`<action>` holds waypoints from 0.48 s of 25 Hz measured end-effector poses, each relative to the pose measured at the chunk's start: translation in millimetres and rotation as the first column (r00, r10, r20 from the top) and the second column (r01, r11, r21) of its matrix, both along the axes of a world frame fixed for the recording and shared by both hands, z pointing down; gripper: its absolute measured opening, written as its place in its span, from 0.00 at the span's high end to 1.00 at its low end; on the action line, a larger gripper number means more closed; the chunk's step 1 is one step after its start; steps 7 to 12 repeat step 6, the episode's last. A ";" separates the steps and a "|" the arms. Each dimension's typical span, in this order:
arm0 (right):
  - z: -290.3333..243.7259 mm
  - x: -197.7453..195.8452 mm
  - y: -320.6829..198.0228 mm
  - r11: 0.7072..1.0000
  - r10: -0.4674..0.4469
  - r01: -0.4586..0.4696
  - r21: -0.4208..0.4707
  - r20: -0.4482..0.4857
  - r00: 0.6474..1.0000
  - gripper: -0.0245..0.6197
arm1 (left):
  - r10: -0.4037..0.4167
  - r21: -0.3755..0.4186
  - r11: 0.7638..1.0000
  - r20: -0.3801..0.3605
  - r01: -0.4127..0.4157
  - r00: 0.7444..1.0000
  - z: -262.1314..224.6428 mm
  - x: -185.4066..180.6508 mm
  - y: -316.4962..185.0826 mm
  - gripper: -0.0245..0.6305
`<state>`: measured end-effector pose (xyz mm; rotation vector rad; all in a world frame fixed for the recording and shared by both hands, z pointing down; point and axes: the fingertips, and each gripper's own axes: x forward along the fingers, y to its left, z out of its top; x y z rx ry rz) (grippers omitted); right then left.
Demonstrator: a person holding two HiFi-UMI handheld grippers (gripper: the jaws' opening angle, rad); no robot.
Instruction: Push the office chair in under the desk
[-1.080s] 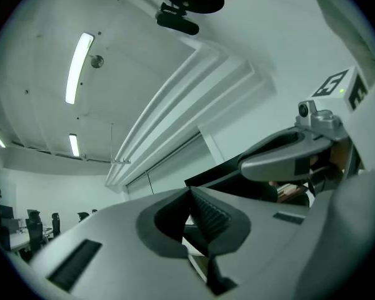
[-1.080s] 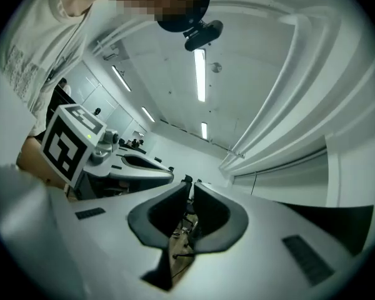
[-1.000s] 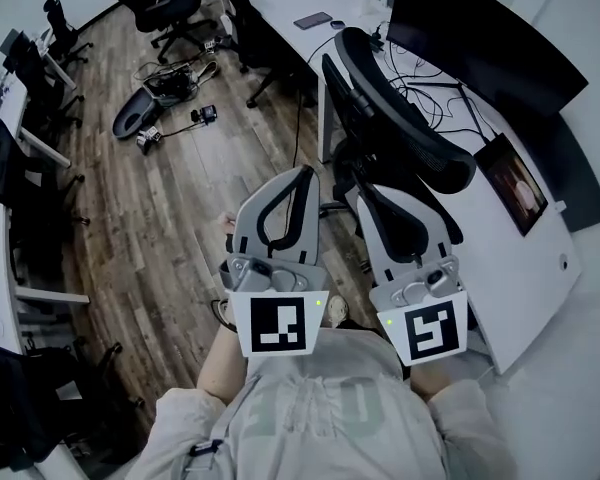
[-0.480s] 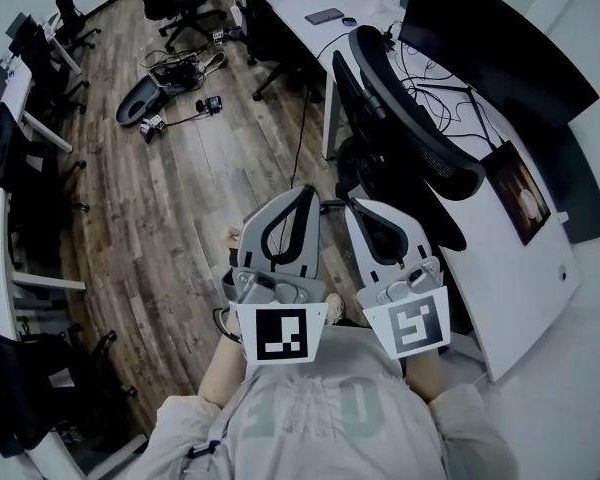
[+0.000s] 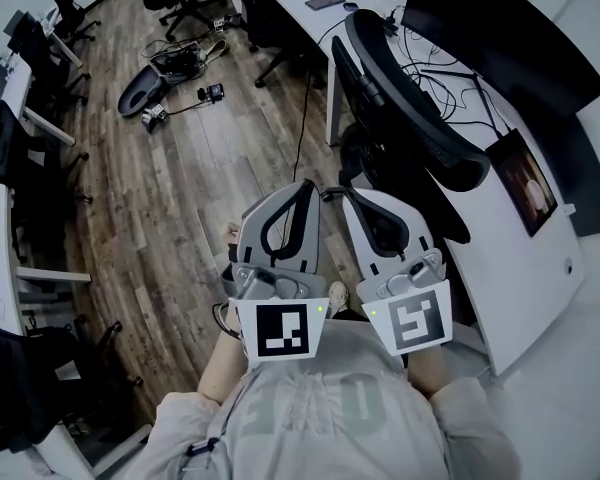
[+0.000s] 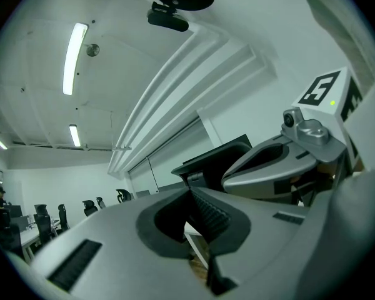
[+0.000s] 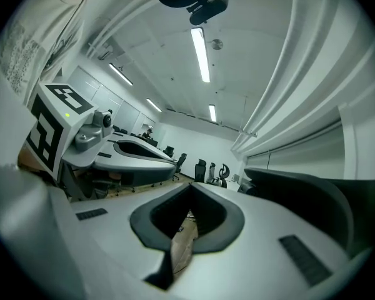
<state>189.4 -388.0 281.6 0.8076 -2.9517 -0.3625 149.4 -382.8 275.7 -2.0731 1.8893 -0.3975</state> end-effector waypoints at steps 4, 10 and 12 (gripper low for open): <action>6.4 3.7 -2.4 1.000 0.001 -0.001 -0.014 0.001 1.000 0.93 | -0.004 -0.012 1.000 0.001 0.004 1.000 4.4 2.5 -2.9 0.94; 8.1 4.9 -3.2 1.000 0.002 -0.002 -0.016 -0.002 1.000 0.93 | -0.006 -0.018 1.000 0.002 0.006 1.000 6.4 3.5 -3.4 0.94; 8.1 4.9 -3.2 1.000 0.002 -0.002 -0.016 -0.002 1.000 0.93 | -0.006 -0.018 1.000 0.002 0.006 1.000 6.4 3.5 -3.4 0.94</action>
